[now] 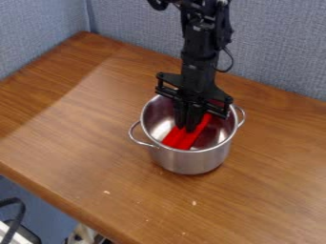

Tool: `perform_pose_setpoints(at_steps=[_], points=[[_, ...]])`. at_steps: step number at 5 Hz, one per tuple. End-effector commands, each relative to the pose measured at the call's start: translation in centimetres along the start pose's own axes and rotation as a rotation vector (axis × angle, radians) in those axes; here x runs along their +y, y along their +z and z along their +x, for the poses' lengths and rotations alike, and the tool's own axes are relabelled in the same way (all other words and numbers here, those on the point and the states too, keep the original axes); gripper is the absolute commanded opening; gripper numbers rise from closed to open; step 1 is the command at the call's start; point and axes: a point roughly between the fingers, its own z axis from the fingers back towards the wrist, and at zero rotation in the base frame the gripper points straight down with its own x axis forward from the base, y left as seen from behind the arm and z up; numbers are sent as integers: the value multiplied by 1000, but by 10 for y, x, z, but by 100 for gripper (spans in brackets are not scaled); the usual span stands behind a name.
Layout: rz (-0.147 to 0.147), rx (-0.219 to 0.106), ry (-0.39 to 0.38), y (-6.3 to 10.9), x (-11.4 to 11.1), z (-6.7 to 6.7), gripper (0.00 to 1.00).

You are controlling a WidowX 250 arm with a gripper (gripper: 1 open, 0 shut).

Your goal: Move the red object from the metal pot to the table

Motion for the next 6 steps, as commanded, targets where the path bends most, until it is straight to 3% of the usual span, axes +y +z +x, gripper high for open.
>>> perform_pose_setpoints(at_steps=[1, 4, 5, 6], points=[[-7, -35, -7, 12, -3, 2, 0], [-34, -62, -10, 27, -7, 0, 0], [-38, -76, -13, 33, -10, 0, 100], [-36, -78, -11, 32, -10, 0, 100]])
